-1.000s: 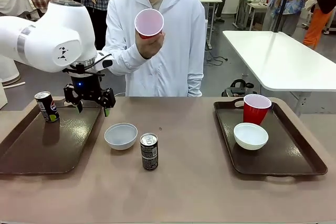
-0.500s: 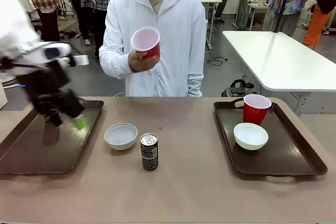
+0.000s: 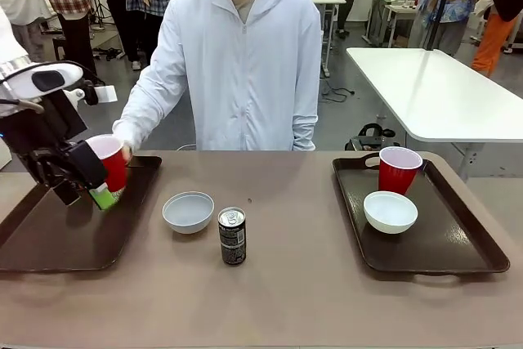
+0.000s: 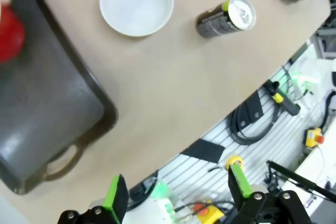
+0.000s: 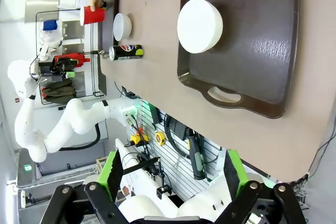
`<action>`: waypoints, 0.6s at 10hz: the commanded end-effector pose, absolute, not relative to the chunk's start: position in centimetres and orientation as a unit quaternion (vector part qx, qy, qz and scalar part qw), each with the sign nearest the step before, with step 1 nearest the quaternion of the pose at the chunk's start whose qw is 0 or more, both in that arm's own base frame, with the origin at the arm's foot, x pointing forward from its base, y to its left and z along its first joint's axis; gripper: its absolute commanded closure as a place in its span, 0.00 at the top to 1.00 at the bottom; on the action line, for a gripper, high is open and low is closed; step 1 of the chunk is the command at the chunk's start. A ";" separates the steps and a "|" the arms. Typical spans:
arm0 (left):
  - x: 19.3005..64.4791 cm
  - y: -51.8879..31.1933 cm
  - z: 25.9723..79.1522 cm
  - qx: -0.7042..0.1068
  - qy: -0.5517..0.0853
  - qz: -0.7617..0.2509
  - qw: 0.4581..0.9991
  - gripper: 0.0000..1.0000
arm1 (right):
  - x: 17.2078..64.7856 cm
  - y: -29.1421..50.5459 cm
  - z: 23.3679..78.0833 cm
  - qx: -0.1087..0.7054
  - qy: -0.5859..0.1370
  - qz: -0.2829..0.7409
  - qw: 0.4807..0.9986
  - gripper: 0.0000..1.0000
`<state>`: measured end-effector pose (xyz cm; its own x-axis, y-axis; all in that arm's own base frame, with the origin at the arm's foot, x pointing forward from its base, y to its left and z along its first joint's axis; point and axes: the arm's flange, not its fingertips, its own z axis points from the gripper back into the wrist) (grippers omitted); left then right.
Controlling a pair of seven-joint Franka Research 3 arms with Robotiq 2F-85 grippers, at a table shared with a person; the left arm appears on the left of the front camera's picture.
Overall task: Prepare tableware on both trays.
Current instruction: Pick up a Picnic Bowl from the table and place it on a Handle tray.
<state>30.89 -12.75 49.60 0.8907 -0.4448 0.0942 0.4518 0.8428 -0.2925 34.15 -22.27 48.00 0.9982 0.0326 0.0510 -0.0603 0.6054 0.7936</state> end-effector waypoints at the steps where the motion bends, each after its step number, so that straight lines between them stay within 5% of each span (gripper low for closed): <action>1: 31.4 -13.2 49.7 -0.158 -0.016 -0.231 0.960 1.00 | 33.9 -22.0 47.9 0.449 -0.023 0.031 0.893 1.00; 6: 31.4 -13.2 49.7 -0.158 -0.016 -0.231 0.960 1.00 | 33.9 -22.0 47.9 0.449 -0.023 0.031 0.893 1.00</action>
